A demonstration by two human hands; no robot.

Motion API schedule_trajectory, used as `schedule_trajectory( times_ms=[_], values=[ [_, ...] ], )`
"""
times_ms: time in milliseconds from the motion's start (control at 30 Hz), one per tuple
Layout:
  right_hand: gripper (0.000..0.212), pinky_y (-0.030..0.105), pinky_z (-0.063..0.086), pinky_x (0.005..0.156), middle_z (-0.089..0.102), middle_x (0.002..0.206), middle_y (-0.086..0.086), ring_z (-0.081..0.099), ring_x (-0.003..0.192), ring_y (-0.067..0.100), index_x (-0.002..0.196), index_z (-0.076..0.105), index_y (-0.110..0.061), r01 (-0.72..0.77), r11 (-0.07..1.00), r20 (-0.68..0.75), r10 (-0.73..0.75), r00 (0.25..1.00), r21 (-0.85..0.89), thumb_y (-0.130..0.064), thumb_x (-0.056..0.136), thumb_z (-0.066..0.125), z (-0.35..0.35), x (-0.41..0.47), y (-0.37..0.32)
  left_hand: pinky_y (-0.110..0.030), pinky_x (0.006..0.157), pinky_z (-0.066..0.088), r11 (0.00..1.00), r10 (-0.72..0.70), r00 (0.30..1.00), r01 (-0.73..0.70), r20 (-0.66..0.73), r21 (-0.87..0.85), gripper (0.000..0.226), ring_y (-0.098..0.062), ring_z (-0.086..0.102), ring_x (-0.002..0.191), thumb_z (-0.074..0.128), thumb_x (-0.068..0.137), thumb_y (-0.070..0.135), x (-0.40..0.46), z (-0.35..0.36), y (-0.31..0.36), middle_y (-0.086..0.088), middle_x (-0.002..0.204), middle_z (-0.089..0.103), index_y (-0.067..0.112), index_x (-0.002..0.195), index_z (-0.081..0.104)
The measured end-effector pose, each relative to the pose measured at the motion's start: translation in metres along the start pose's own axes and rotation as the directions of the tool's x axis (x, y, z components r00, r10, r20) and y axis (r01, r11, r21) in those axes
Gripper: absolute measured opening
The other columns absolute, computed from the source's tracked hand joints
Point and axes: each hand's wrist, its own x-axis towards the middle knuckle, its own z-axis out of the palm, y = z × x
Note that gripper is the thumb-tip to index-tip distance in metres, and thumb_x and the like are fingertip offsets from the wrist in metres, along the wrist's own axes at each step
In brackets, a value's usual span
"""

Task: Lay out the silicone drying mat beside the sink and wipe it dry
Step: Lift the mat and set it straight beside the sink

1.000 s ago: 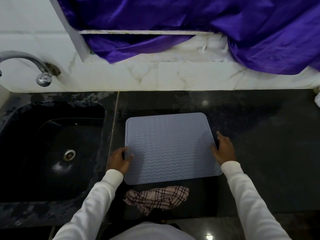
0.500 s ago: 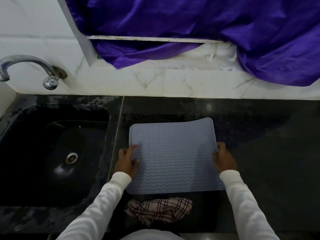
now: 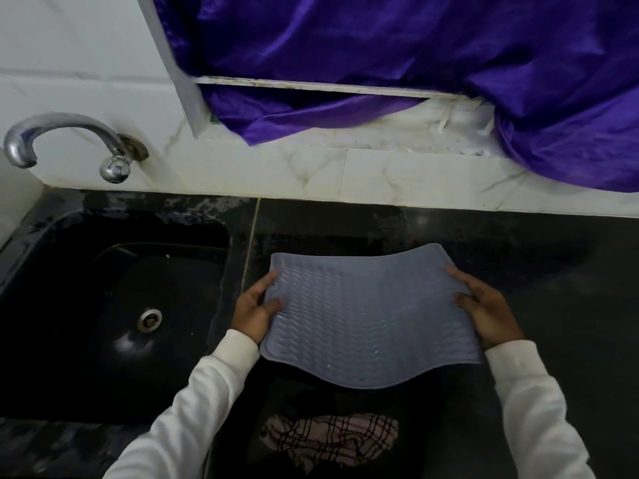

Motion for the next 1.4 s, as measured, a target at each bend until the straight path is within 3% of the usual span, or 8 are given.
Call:
schedule_trajectory(
  times_ms=[133, 233, 433, 567, 700, 900, 1133, 1400],
  values=[
    [0.049, 0.019, 0.044, 0.096, 0.053, 0.138, -0.006, 0.052, 0.121, 0.007, 0.130, 0.057, -0.025, 0.037, 0.998, 0.011, -0.038, 0.999, 0.053, 0.005, 0.092, 0.052, 0.002, 0.013, -0.026, -0.024, 0.084, 0.054, 0.997, 0.043, 0.999, -0.042, 0.010, -0.062, 0.055, -0.016, 0.063, 0.104, 0.059, 0.082, -0.012, 0.015, -0.010, 0.029, -0.007, 0.123, 0.062, 0.009, 0.132, 0.053],
    [0.049, 0.011, 0.049, 0.085, 0.057, 0.132, -0.008, 0.058, 0.113, 0.001, 0.130, 0.057, -0.024, 0.066, 0.987, 0.000, -0.066, 0.998, 0.144, 0.006, 0.091, 0.051, 0.010, 0.028, -0.039, -0.022, 0.075, 0.055, 0.994, 0.067, 0.998, -0.067, 0.004, -0.083, 0.054, -0.014, 0.066, 0.101, 0.060, 0.083, -0.007, 0.029, -0.022, 0.046, -0.003, 0.120, 0.064, 0.016, 0.132, 0.054],
    [0.048, 0.036, 0.041, 0.106, 0.057, 0.135, -0.003, 0.054, 0.124, 0.016, 0.132, 0.056, -0.018, 0.090, 0.973, -0.030, -0.085, 0.996, 0.213, 0.004, 0.089, 0.054, 0.034, 0.079, -0.049, -0.013, 0.074, 0.052, 0.988, 0.151, 0.988, -0.152, -0.015, -0.027, 0.056, -0.001, 0.064, 0.093, 0.058, 0.082, -0.012, 0.084, -0.032, 0.070, -0.004, 0.122, 0.060, 0.008, 0.134, 0.049],
    [0.053, 0.040, 0.039, 0.108, 0.056, 0.136, 0.001, 0.052, 0.125, 0.021, 0.127, 0.059, -0.022, 0.026, 0.975, -0.086, -0.008, 0.996, 0.219, 0.010, 0.086, 0.053, 0.061, 0.114, -0.032, -0.015, 0.084, 0.050, 0.987, 0.146, 0.989, -0.146, 0.003, 0.075, 0.060, -0.019, 0.055, 0.113, 0.057, 0.082, -0.015, 0.135, -0.038, 0.062, -0.009, 0.133, 0.051, 0.003, 0.138, 0.044],
    [0.051, 0.043, 0.042, 0.106, 0.056, 0.136, 0.002, 0.053, 0.122, 0.024, 0.126, 0.060, -0.028, -0.071, 0.980, -0.106, 0.093, 0.990, 0.188, 0.005, 0.088, 0.054, 0.081, 0.136, -0.004, -0.027, 0.099, 0.039, 0.934, 0.084, 0.994, -0.104, 0.072, 0.341, 0.061, -0.025, 0.046, 0.128, 0.062, 0.086, -0.005, 0.171, -0.046, 0.037, -0.009, 0.141, 0.046, 0.013, 0.141, 0.041],
    [0.049, 0.035, 0.041, 0.103, 0.051, 0.138, 0.000, 0.049, 0.125, 0.022, 0.131, 0.056, -0.021, -0.155, 0.971, -0.141, 0.182, 0.973, 0.183, 0.007, 0.092, 0.049, 0.088, 0.136, 0.016, 0.003, 0.076, 0.039, 0.927, 0.041, 0.997, -0.061, 0.062, 0.369, 0.060, -0.017, 0.045, 0.118, 0.057, 0.086, -0.011, 0.172, -0.046, 0.010, -0.006, 0.132, 0.046, 0.009, 0.140, 0.041],
    [0.047, 0.037, 0.038, 0.106, 0.048, 0.135, -0.005, 0.046, 0.123, 0.019, 0.133, 0.056, -0.021, -0.177, 0.967, -0.132, 0.203, 0.970, 0.185, 0.003, 0.093, 0.048, 0.083, 0.129, 0.022, -0.020, 0.099, 0.038, 0.927, 0.016, 0.995, -0.052, 0.099, 0.371, 0.060, -0.020, 0.045, 0.126, 0.057, 0.087, -0.010, 0.164, -0.052, -0.001, -0.006, 0.141, 0.044, 0.018, 0.139, 0.042],
    [0.050, 0.040, 0.038, 0.109, 0.049, 0.140, -0.002, 0.047, 0.126, 0.022, 0.130, 0.058, -0.026, -0.171, 0.971, -0.135, 0.195, 0.972, 0.169, 0.004, 0.090, 0.051, 0.080, 0.129, 0.033, -0.027, 0.101, 0.038, 0.919, 0.045, 0.996, -0.071, 0.078, 0.387, 0.059, -0.021, 0.046, 0.125, 0.060, 0.086, -0.007, 0.158, -0.050, -0.001, -0.007, 0.140, 0.045, 0.019, 0.137, 0.046]
  ],
)
